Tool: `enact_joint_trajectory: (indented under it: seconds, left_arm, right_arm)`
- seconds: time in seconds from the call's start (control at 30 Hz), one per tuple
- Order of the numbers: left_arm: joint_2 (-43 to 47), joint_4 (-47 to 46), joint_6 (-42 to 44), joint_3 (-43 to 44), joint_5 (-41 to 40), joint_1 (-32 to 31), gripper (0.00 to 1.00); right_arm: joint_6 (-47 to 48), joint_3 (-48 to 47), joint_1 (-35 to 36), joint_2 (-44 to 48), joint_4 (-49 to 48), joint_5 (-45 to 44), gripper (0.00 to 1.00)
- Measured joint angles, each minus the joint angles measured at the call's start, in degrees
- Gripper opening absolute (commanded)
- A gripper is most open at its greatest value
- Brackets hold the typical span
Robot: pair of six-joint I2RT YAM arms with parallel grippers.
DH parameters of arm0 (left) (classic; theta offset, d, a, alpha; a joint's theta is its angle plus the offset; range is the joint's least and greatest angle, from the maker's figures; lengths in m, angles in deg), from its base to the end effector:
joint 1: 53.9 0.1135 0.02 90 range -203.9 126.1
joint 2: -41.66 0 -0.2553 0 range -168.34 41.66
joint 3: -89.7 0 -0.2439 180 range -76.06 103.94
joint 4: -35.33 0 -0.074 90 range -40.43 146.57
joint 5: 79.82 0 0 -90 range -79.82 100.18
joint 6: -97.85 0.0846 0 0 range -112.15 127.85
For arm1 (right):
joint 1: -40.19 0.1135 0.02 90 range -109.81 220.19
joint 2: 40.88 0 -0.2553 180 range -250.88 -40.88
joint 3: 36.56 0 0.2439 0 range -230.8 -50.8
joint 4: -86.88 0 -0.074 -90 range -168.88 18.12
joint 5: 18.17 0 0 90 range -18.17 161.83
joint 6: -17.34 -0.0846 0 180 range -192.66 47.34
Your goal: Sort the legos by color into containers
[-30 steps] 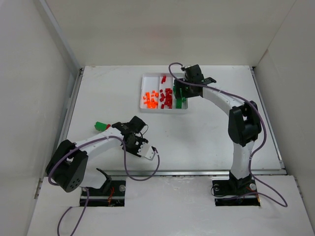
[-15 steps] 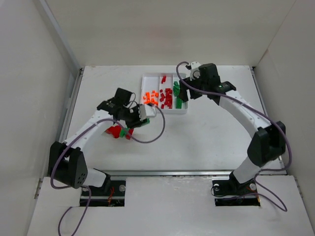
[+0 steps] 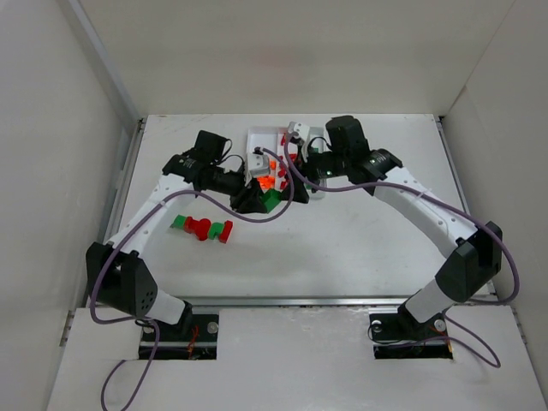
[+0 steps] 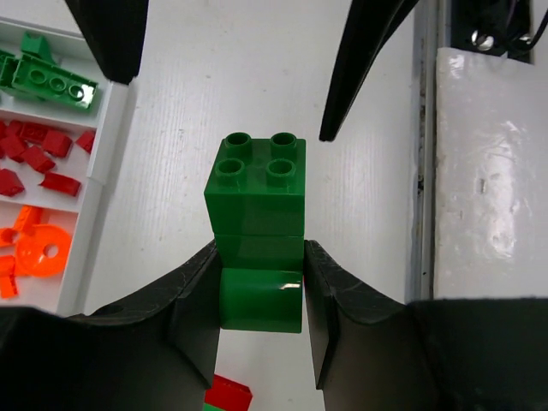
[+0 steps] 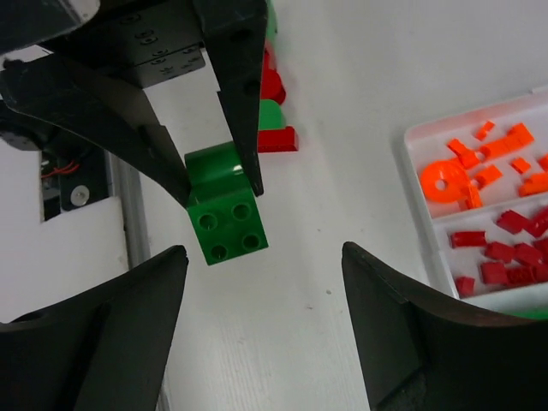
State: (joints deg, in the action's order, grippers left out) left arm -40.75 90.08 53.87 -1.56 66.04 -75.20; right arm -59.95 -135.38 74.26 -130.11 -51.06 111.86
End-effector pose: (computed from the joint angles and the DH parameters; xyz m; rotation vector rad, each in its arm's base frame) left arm 0.2627 -0.1776 0.3026 1.5082 1.5061 -0.9122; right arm 0.2794 0.2547 0.3349 -1.2160 1.7562 0.9629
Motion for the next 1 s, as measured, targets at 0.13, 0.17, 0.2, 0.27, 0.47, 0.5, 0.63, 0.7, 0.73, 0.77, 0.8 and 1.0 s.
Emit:
enact_joint_trajectory:
  seconds: [0.13, 0.17, 0.2, 0.27, 0.47, 0.5, 0.63, 0.7, 0.73, 0.77, 0.8, 1.0]
  left_arm:
    - [-0.02, 1.84, 0.11, 1.25, 1.44, -0.13, 0.0]
    - [-0.02, 2.03, 0.13, 1.55, 1.53, -0.15, 0.0]
    - [-0.02, 2.25, 0.15, 1.88, 1.68, -0.24, 0.0]
    - [-0.02, 2.54, 0.15, 2.34, 1.95, -0.24, 0.0]
    - [-0.02, 3.89, 1.53, 2.8, 2.01, -1.44, 0.0]
    - [-0.02, 3.98, 1.7, 2.86, 2.01, -1.57, 0.0]
    - [-0.04, 4.09, 1.95, 3.08, 1.81, -1.75, 0.0]
    - [-0.04, 4.22, 1.88, 3.19, 1.81, -1.73, 0.0]
    - [-0.04, 4.28, 1.88, 3.28, 1.81, -1.73, 0.0]
    - [-0.04, 4.31, 1.84, 3.34, 1.84, -1.75, 0.0]
    - [-0.04, 4.33, 1.62, 3.39, 1.95, -1.75, 0.0]
    - [-0.04, 4.28, 0.79, 3.67, 2.34, -1.75, 0.0]
  right_arm:
    - [1.73, -0.98, 0.02, -0.72, 0.48, 4.37, 0.75]
    - [2.01, -1.11, 0.07, -0.72, 0.66, 5.03, 0.75]
    - [2.32, -1.14, 0.17, -0.72, 0.7, 5.77, 0.75]
    - [2.58, -1.07, 0.52, -0.72, 0.81, 6.64, 0.73]
    - [1.25, -0.72, 1.81, -0.87, -0.22, 8.15, 0.57]
    - [0.76, -0.72, 2.03, -0.92, -0.5, 8.35, 0.53]
    - [-0.98, -0.72, 2.08, -1.33, -2.49, 9.01, 0.43]
    - [-1.53, -0.72, 2.08, -1.53, -2.99, 9.11, 0.5]
    - [-1.81, -0.72, 2.08, -1.6, -2.99, 9.14, 0.55]
    - [-2.1, -0.72, 2.08, -1.7, -2.97, 9.11, 0.59]
    - [-2.23, -0.72, 2.08, -1.9, -2.97, 9.11, 0.65]
    - [-1.97, -0.7, 2.08, -2.38, -2.71, 9.14, 0.53]
